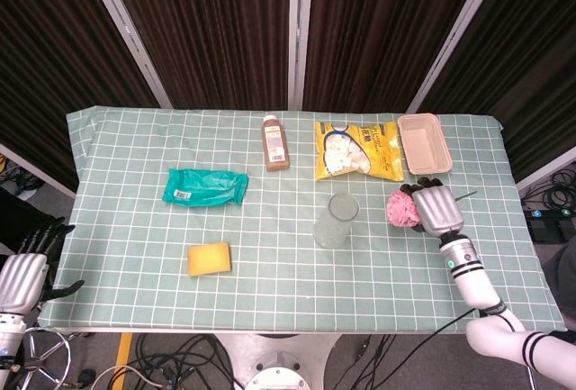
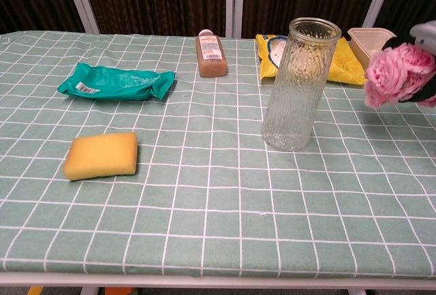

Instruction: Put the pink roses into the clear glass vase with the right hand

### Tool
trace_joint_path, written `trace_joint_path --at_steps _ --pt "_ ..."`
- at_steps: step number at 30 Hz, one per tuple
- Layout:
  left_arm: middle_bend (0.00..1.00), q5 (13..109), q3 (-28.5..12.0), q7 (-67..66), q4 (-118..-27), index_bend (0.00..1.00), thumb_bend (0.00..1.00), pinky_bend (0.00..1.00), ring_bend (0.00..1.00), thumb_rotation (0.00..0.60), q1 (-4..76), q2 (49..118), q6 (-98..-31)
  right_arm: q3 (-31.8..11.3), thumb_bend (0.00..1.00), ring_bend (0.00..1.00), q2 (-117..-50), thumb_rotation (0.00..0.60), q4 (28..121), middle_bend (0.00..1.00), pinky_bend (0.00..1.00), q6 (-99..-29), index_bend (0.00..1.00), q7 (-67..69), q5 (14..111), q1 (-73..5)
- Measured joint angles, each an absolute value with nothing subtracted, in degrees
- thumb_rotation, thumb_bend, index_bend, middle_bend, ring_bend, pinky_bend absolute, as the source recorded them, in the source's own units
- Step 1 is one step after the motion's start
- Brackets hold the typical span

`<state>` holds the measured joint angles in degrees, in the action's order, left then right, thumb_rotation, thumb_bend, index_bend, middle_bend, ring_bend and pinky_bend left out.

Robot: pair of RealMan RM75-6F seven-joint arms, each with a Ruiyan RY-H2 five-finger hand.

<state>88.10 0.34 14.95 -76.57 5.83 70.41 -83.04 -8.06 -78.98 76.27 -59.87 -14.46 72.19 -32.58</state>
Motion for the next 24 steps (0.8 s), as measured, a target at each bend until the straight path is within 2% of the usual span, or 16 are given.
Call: trace_joint_path --at_steps 6,13,18,24 --pt "0.03 88.12 0.30 14.54 -76.96 0.14 0.11 0.11 0.00 0.600 5.91 70.40 -82.95 -11.89 0.14 0.24 -70.40 0.600 87.64 0.47 0.32 -66.79 0.51 -11.62 74.83 -31.21" --pt "0.03 88.04 0.42 14.04 -77.33 0.14 0.11 0.11 0.00 0.600 6.02 70.30 -82.48 -18.90 0.14 0.25 -60.81 0.600 100.21 0.49 0.32 -74.12 0.51 -3.97 77.12 -29.85" --pt "0.03 87.95 0.44 13.87 -77.50 0.14 0.11 0.11 0.00 0.600 6.07 70.30 -82.29 -21.34 0.13 0.25 -58.71 0.600 104.33 0.48 0.34 -75.44 0.52 0.26 77.32 -29.68" --pt "0.03 87.75 0.53 14.16 -77.12 0.14 0.11 0.11 0.00 0.600 5.98 70.52 -82.06 -23.71 0.13 0.25 -59.07 0.600 107.00 0.48 0.35 -77.59 0.51 12.84 78.23 -29.57"
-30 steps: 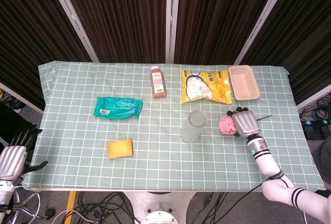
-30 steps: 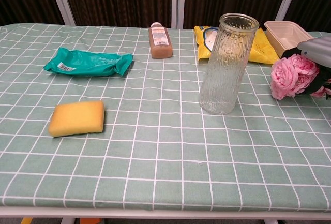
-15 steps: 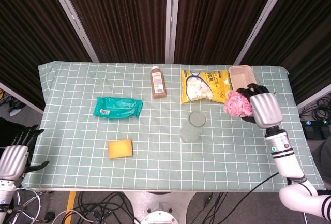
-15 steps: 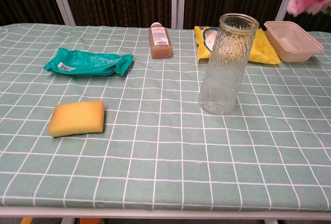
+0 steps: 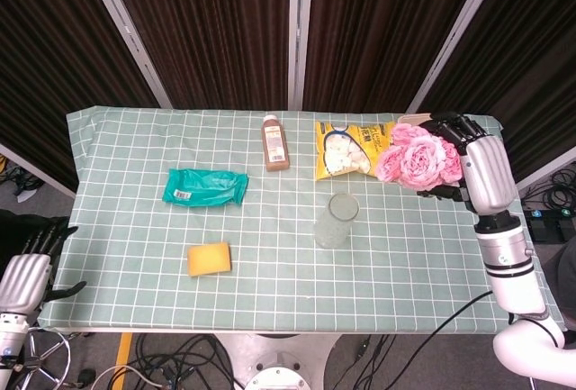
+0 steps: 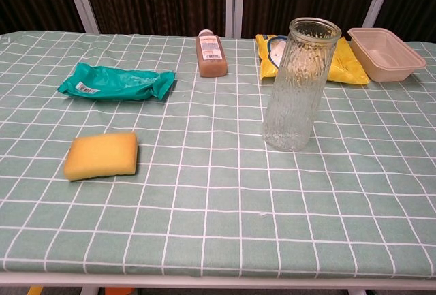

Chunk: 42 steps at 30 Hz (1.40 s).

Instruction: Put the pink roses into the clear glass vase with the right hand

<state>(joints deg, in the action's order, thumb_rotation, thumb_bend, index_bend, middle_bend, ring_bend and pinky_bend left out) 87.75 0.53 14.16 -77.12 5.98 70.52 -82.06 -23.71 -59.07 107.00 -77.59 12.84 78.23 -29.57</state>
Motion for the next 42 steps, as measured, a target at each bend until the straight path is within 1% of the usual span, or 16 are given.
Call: trace_joint_path --at_steps 4,6,13,16,28,42 --pt "0.03 87.46 0.60 14.64 -76.53 0.14 0.11 0.11 0.00 0.600 5.89 70.67 -81.76 -25.67 0.13 0.25 -61.27 0.600 107.19 0.49 0.35 -81.32 0.51 19.79 79.07 -29.61" --pt "0.03 87.39 0.55 14.80 -76.35 0.14 0.11 0.11 0.00 0.600 5.87 70.77 -81.77 -26.06 0.13 0.25 -61.90 0.600 107.55 0.49 0.35 -82.12 0.51 21.83 79.03 -29.60" --pt "0.03 87.50 0.57 14.80 -76.19 0.14 0.11 0.11 0.00 0.600 5.87 70.89 -81.80 -27.53 0.13 0.25 -62.37 0.600 112.05 0.50 0.35 -80.71 0.51 33.63 75.75 -28.86" --pt "0.03 87.42 0.52 14.94 -76.18 0.14 0.11 0.11 0.00 0.600 5.84 70.86 -81.80 -27.58 0.13 0.25 -61.98 0.600 113.61 0.50 0.35 -79.01 0.51 35.72 74.29 -28.46" --pt "0.03 87.48 0.55 15.05 -76.02 0.14 0.11 0.11 0.00 0.600 5.85 71.00 -81.73 -27.36 0.14 0.25 -60.07 0.600 116.81 0.50 0.35 -69.68 0.51 38.64 67.35 -29.43" --pt "0.03 87.38 0.46 16.00 -75.62 0.14 0.11 0.11 0.00 0.600 5.84 71.00 -81.65 -27.75 0.15 0.25 -60.65 0.600 117.79 0.50 0.36 -67.03 0.51 33.25 62.39 -31.13"
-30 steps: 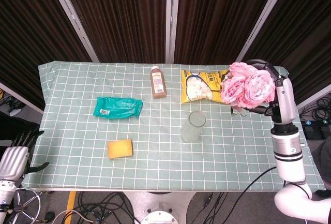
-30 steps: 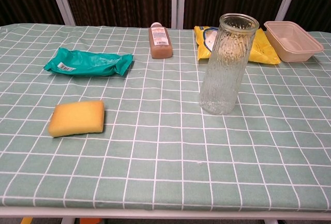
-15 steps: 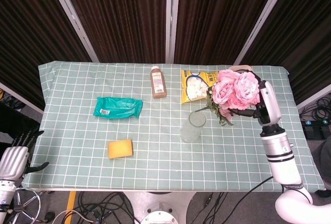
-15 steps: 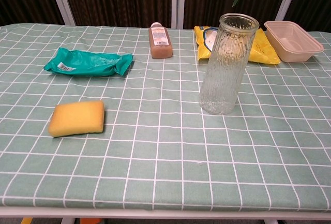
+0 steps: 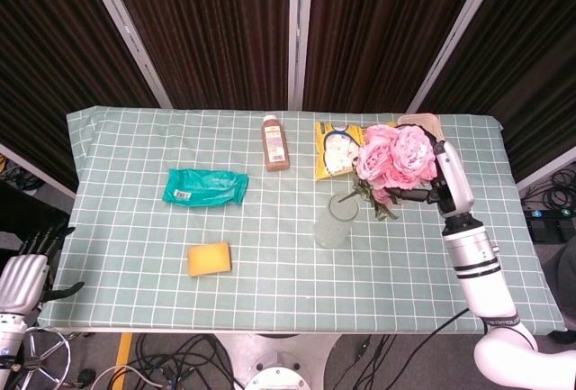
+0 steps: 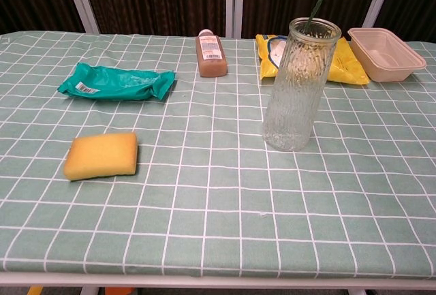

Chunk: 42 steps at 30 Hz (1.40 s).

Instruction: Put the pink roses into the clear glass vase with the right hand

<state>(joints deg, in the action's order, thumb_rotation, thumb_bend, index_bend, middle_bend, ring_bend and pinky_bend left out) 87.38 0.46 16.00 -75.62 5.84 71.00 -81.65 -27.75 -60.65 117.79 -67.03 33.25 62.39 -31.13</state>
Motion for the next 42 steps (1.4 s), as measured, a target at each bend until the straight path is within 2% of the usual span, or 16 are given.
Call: trace_joint_path --at_steps 14,28,37,39,42 --pt "0.03 87.27 0.48 16.54 -75.23 0.14 0.11 0.11 0.00 0.600 5.71 71.10 -81.63 -25.70 0.15 0.25 -63.99 0.600 114.76 0.50 0.36 -63.10 0.51 30.97 59.88 -32.55" --pt "0.03 87.17 0.70 17.49 -74.37 0.14 0.11 0.11 0.00 0.600 5.45 71.35 -81.46 -22.21 0.09 0.19 -68.82 0.600 107.10 0.47 0.33 -58.60 0.43 32.10 64.44 -33.76" --pt "0.03 87.07 0.68 17.83 -73.97 0.14 0.11 0.11 0.00 0.600 5.39 71.51 -81.35 -20.77 0.00 0.06 -68.63 0.600 104.79 0.33 0.20 -56.55 0.22 34.64 69.73 -33.82" --pt "0.03 87.06 0.66 17.84 -73.98 0.14 0.11 0.11 0.00 0.600 5.38 71.51 -81.38 -20.45 0.00 0.01 -68.24 0.600 104.46 0.26 0.13 -56.04 0.15 35.41 71.09 -33.84" --pt "0.03 87.10 0.68 17.79 -73.99 0.14 0.11 0.11 0.00 0.600 5.41 71.53 -81.31 -19.71 0.00 0.00 -67.01 0.600 104.09 0.16 0.04 -54.66 0.07 36.97 73.27 -33.90"
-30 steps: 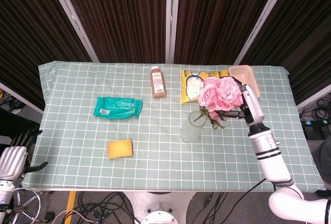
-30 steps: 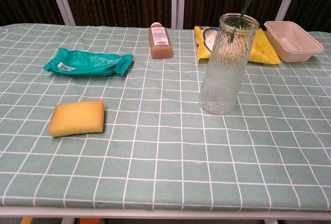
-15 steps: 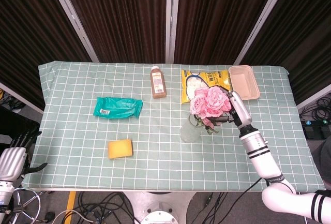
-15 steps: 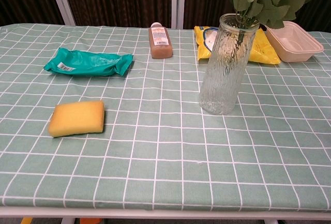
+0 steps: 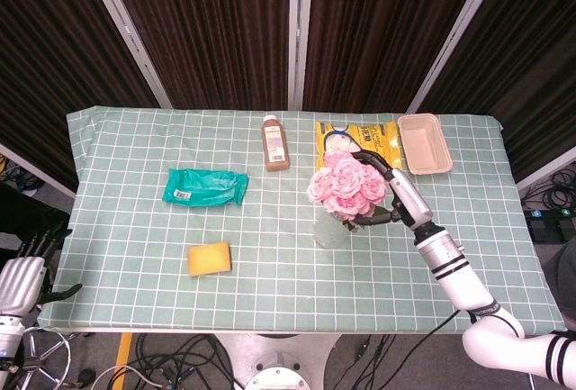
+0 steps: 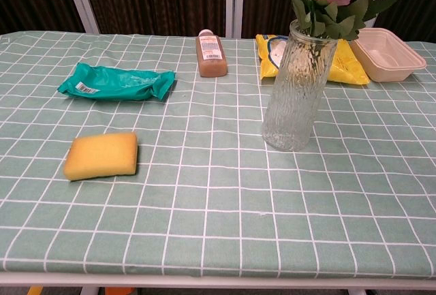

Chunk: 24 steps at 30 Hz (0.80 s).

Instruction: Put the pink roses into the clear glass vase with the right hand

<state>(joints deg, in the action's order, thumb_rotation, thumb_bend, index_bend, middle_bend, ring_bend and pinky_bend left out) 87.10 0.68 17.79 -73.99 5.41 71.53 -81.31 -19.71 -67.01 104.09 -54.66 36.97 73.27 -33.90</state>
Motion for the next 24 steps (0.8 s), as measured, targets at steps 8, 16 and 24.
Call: trace_joint_path --at_steps 8,16,24 --pt "0.03 87.16 0.64 17.64 -74.19 0.14 0.11 0.11 0.00 0.600 5.38 71.43 -81.45 -18.22 0.00 0.00 -63.63 0.600 103.73 0.08 0.00 -55.63 0.00 40.55 77.59 -32.35" --pt "0.03 87.30 0.35 17.16 -74.75 0.14 0.11 0.11 0.00 0.600 5.74 71.34 -81.42 -15.42 0.00 0.00 -57.53 0.600 103.72 0.03 0.00 -59.90 0.00 37.48 81.90 -28.22" --pt "0.03 87.77 -0.43 15.47 -76.70 0.14 0.11 0.11 0.00 0.600 6.54 70.75 -81.98 -10.47 0.01 0.00 -57.11 0.600 99.88 0.00 0.00 -70.64 0.00 16.64 84.93 -20.43"
